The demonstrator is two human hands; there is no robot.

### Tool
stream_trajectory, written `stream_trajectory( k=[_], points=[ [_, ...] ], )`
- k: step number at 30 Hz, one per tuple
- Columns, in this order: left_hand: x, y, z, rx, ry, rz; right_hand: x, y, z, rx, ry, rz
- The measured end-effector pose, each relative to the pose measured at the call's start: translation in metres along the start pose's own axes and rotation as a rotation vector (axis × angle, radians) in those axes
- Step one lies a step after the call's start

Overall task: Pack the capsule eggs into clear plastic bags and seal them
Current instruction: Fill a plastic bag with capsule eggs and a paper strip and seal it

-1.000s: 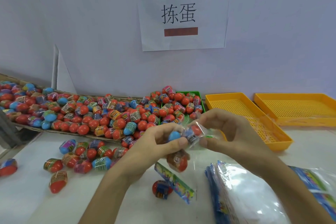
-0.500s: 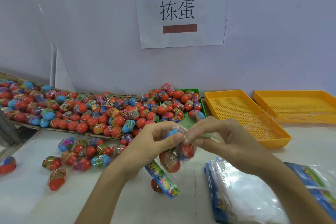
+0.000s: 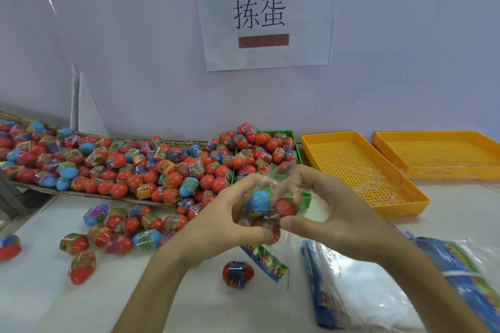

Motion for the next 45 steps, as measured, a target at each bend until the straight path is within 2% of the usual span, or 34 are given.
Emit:
stream_trajectory(
  k=[5, 12, 15, 20, 25, 30, 34, 40, 42, 45],
  points=[
    [-0.002, 0.004, 0.002, -0.101, 0.143, -0.071, -0.001, 0.002, -0.004, 0.011, 0.021, -0.019],
    [-0.001, 0.005, 0.011, -0.085, 0.236, -0.069, -0.003, -0.002, 0.002, -0.004, 0.058, 0.048],
    [-0.001, 0.007, 0.011, -0.032, 0.187, -0.077, -0.002, -0.001, 0.007, -0.037, 0.085, 0.036],
    [0.002, 0.003, 0.004, 0.103, -0.014, 0.017, -0.002, -0.001, 0.015, -0.015, 0.146, 0.027],
    [0.001, 0.001, -0.003, 0.113, -0.002, 0.09, -0.002, -0.006, 0.013, 0.001, 0.128, 0.065],
    [0.001, 0.0, -0.001, 0.164, 0.042, 0.076, -0.003, -0.011, 0.012, -0.029, 0.137, 0.09],
    [0.002, 0.001, -0.003, 0.236, 0.001, 0.092, -0.002, -0.007, 0.008, -0.033, 0.104, 0.064],
    [0.0, -0.004, -0.004, 0.128, 0.022, 0.092, -0.001, -0.008, 0.006, 0.061, 0.019, 0.071],
    [-0.001, -0.004, -0.001, 0.149, 0.073, 0.086, -0.003, -0.011, 0.016, 0.068, 0.092, 0.085],
    [0.0, -0.001, 0.01, 0.162, 0.195, 0.06, -0.007, -0.003, 0.057, -0.011, 0.44, 0.017]
  ],
)
Point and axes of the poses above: each hand's wrist, its own x-axis away from the middle knuckle, its own z-axis out of the back of the hand, y = z × x, the point moved 7 cm from there along -x, towards the middle knuckle, and after that the axes turned 5 degrees about z, right-handed, at the moved point
